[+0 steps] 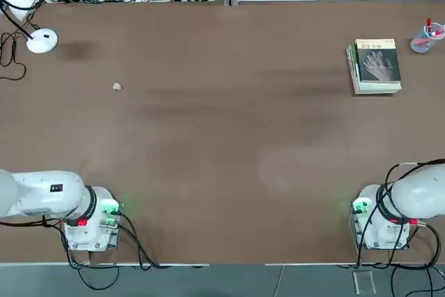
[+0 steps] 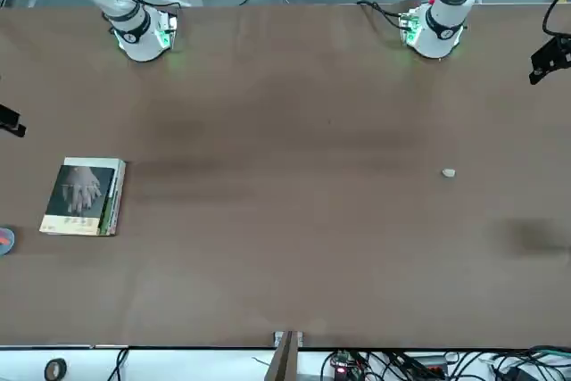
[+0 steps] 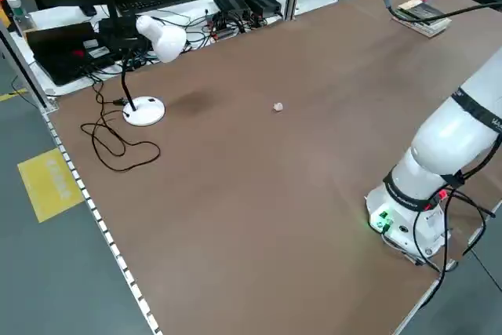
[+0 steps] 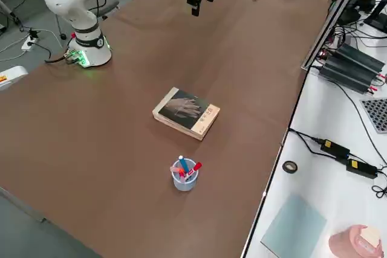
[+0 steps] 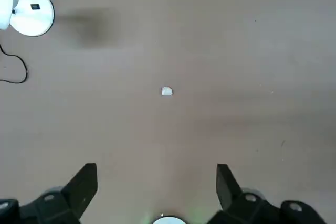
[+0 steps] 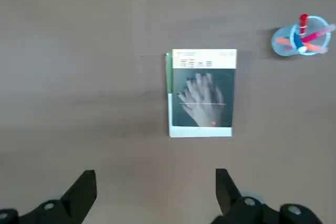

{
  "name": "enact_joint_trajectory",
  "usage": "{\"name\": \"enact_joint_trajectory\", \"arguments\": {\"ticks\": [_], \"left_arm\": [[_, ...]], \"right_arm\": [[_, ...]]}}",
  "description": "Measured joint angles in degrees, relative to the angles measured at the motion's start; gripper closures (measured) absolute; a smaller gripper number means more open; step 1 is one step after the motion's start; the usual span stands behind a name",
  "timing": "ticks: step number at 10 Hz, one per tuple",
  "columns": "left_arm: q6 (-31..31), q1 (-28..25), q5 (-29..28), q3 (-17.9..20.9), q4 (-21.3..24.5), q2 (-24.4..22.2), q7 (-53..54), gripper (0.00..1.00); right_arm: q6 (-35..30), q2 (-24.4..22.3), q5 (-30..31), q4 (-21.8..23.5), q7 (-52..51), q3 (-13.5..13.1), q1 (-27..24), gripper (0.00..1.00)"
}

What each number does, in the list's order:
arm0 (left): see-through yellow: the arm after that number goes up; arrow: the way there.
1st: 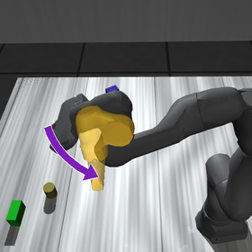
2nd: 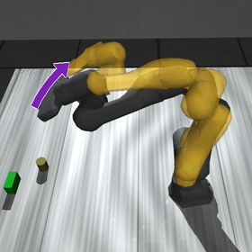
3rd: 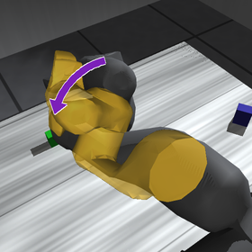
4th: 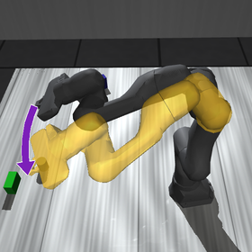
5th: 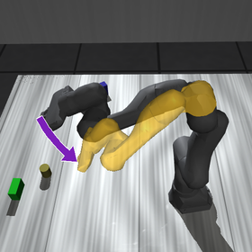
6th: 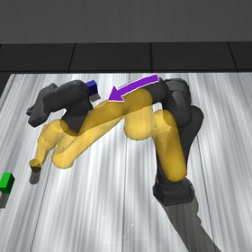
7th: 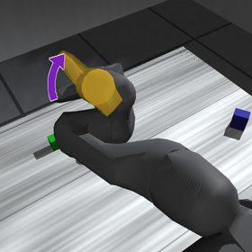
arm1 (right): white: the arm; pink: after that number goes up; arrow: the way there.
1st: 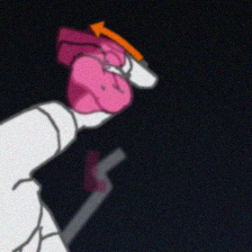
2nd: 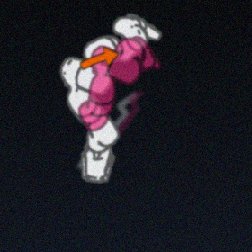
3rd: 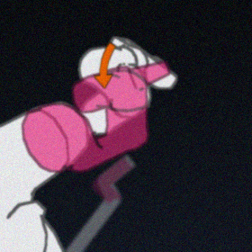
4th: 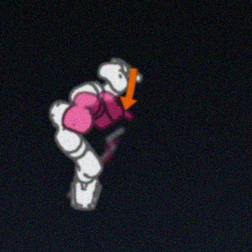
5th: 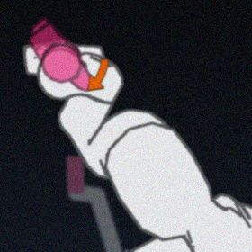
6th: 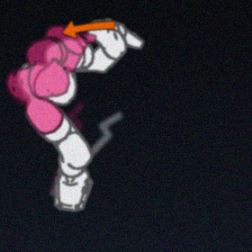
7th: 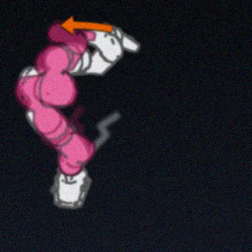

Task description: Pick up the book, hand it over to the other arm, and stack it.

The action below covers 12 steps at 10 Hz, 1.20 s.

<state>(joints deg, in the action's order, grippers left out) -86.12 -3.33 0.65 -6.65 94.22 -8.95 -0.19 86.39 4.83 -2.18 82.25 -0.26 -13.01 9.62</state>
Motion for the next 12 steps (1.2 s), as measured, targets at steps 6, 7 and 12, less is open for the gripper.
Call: {"name": "enact_joint_trajectory", "arguments": {"ticks": [6,7,12], "left_arm": [[0.00,0.00,0.00,0.00,-0.32,0.00,0.01,0.00],[0.00,0.00,0.00,0.00,-0.38,0.00,0.01,0.00],[0.00,0.00,0.00,0.00,-0.40,0.00,0.02,0.00]], "right_arm": [[-0.49,-0.62,1.53,-2.33,0.88,1.54,-0.31,0.00],[-1.00,-0.65,1.66,-2.97,1.28,1.74,-0.32,0.00],[-2.23,-0.68,3.79,-3.63,1.89,2.12,-0.32,0.00]]}}
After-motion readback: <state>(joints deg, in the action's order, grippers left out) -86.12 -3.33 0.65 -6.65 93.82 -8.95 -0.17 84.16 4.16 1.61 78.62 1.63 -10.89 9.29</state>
